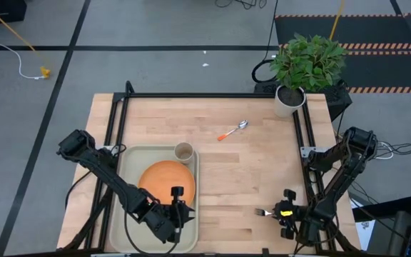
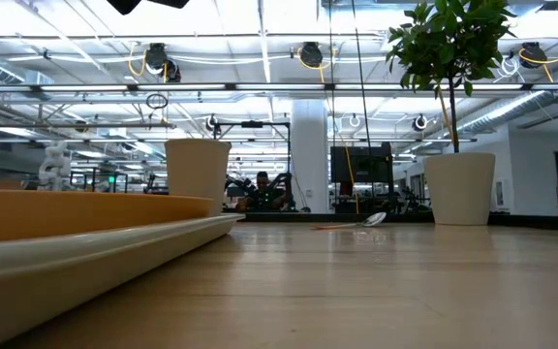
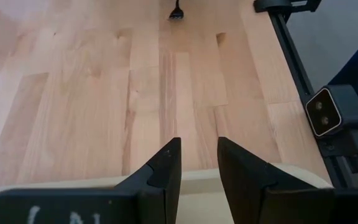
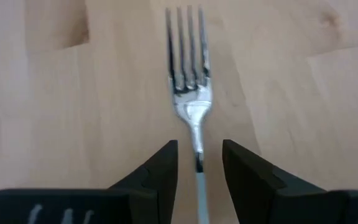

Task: Pick and place plate/cup/fork/spoon on tray
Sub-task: Put the orange fork on the light yellow tray to the right of the orange plate

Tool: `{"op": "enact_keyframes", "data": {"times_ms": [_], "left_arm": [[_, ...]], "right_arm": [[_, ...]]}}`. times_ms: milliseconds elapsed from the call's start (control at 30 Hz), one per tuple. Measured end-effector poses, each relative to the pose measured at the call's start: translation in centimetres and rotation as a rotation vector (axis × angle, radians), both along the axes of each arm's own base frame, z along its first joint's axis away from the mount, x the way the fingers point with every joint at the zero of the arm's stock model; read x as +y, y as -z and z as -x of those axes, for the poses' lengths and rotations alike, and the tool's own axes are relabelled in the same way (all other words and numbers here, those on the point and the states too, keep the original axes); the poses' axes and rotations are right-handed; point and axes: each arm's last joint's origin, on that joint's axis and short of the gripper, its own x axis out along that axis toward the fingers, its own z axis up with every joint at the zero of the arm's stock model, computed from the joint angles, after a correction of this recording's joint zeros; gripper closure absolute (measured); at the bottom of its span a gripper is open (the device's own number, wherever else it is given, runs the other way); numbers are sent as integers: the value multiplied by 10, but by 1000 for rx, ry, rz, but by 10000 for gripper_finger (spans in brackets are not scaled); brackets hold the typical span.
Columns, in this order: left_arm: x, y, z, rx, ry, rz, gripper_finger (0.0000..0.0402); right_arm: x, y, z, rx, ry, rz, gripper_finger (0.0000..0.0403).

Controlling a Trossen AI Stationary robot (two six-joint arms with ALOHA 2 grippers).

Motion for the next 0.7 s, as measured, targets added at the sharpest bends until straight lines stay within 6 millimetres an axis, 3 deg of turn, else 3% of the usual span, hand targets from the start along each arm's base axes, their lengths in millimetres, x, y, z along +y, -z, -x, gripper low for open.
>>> {"op": "enact_keyframes", "data": {"times_ms": [433,700], "left_arm": [[2,0,-2,0,-8,1,295],[5,0,-4,-2,-15,-2,295]], "right_arm": [[-5,16,0,22,-31,-1,293],[-8,17,-5,22,-41,7,388]]}}
